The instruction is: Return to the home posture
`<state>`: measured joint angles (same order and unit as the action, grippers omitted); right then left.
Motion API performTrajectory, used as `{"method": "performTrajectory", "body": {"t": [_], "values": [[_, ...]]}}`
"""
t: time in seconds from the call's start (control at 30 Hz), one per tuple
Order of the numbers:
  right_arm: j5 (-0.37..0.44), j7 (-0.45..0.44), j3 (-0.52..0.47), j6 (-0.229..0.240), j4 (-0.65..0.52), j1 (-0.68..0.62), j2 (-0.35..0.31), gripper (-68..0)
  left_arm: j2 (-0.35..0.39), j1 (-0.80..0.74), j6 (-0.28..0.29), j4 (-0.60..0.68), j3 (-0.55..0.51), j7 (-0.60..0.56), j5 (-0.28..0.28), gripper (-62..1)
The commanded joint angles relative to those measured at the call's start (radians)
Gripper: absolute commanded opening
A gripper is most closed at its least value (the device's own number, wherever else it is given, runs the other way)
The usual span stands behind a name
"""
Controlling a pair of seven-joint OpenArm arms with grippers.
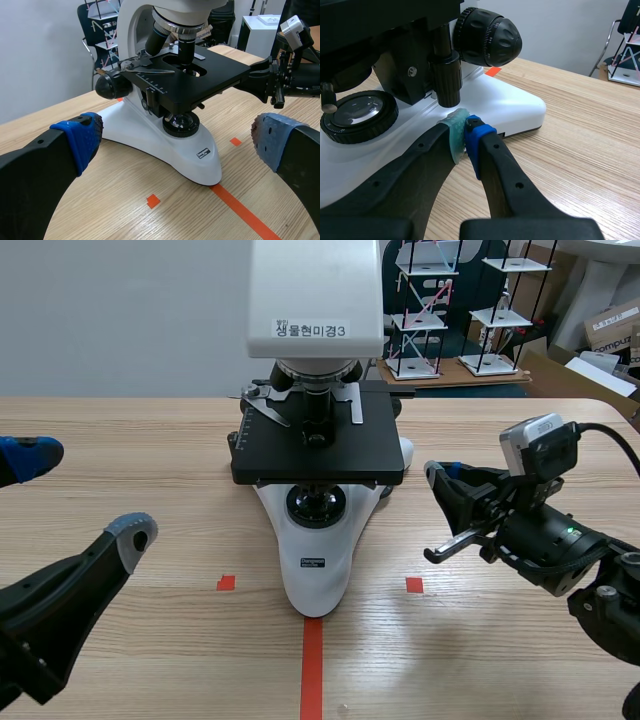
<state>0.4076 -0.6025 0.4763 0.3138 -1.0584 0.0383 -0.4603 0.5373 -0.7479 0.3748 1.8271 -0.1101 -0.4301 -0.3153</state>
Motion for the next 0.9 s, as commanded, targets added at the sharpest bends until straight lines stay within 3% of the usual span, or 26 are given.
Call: {"method": "performTrajectory", "body": {"t": [0.0,0.73,0.8,0.87], "values": [[0.004,-0.022,-0.005,0.000,-0.019,0.014,-0.013,-65.1,-0.005,0.003,0.002,0.020,-0.006,-0.014,-0.010,1.4],[0.005,-0.031,-0.006,-0.001,-0.023,0.000,-0.019,-65.0,-0.005,0.003,0.002,0.020,-0.006,-0.014,-0.010,1.4],[0.005,-0.037,-0.006,-0.006,-0.029,-0.013,-0.027,-60.9,-0.005,0.003,0.002,0.020,-0.006,-0.014,-0.010,1.4],[0.005,-0.037,-0.006,-0.009,-0.042,-0.032,-0.040,-51.7,-0.005,0.003,0.002,0.020,-0.006,-0.014,-0.010,1.4]]}}
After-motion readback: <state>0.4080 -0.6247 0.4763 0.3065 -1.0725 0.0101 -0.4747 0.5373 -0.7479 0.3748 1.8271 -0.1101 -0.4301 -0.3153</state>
